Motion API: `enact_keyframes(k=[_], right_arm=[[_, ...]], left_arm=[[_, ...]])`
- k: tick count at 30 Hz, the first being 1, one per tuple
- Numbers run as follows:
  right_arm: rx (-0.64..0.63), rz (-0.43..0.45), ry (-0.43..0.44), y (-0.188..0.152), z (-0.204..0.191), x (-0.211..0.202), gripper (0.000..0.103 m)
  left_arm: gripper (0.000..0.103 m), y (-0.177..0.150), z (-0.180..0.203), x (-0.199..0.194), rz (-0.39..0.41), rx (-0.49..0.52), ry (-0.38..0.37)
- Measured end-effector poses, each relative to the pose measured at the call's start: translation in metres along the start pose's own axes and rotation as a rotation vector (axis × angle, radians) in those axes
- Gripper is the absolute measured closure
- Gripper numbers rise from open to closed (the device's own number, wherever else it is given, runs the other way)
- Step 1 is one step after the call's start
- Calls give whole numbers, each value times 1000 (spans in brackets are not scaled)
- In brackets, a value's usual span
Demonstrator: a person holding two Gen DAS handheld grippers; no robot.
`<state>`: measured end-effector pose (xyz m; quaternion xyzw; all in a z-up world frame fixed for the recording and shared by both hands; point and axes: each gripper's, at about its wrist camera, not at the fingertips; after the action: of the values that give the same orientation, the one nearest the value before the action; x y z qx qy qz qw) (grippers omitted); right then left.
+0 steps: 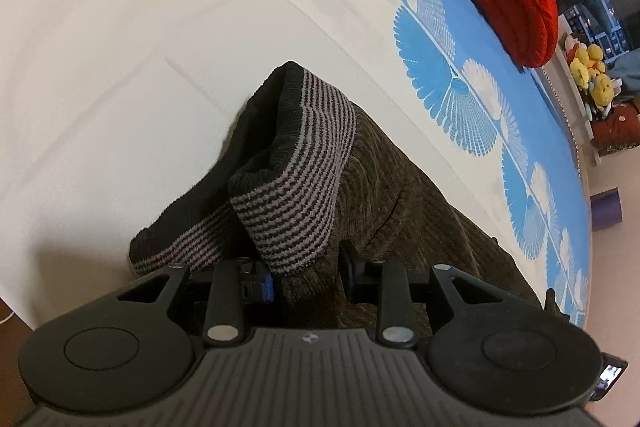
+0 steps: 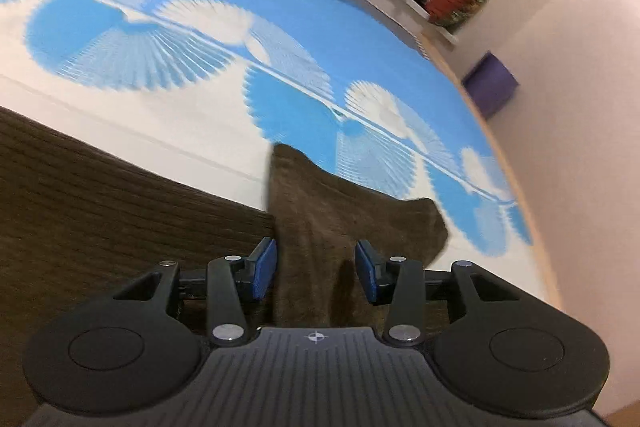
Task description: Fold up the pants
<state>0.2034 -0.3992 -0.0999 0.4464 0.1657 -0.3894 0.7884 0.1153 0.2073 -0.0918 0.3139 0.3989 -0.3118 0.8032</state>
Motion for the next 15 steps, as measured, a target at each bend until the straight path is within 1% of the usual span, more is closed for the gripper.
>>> enact_keyframes(k=[1, 2, 3, 4, 5, 6, 7, 8, 9, 10, 12, 13, 15], right_arm=[[18, -16, -4, 1, 4, 5, 60], [42, -27, -7, 0, 9, 8, 63], [71, -35, -10, 0, 16, 10, 71], [114, -42, -15, -1, 26, 11, 77], [161, -42, -15, -2, 36, 11, 90], [237, -37, -13, -4, 49, 10, 94], [365, -19, -1, -8, 71, 4, 94], [493, 14, 24, -14, 90, -2, 95], [688, 75, 59, -25, 119, -15, 95], [831, 125, 74, -38, 142, -28, 95], [1012, 168, 72, -67, 172, -49, 96], [1074, 162, 84, -83, 182, -57, 96], [1140, 97, 81, -112, 192, -63, 96]], left_arm=[[70, 1, -2, 0, 0, -7, -2], [70, 2, -3, 0, 0, -16, -5], [70, 2, -4, 0, 0, -25, -8], [70, 3, -5, 0, 1, -35, -13], [70, 3, -5, -1, 5, -42, -16], [72, 4, -5, -2, 16, -43, -19], [76, 4, -3, -4, 29, -39, -23], [77, 3, -1, -7, 49, -30, -30], [79, 3, 1, -11, 68, -20, -37], [81, 2, 2, -15, 86, -7, -43], [82, 0, 5, -24, 112, 13, -53], [82, 0, 5, -28, 122, 19, -60], [82, -1, 1, -37, 135, 21, -84]])
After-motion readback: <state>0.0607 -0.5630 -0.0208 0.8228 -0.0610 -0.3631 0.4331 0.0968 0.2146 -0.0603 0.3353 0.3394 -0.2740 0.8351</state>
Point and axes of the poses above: each gripper's, at about its wrist camera, not at the fingertips, and x roughly the way its jaws point, z to its right, y to its top, and after that the axes turned 1 degree about z, right-handed
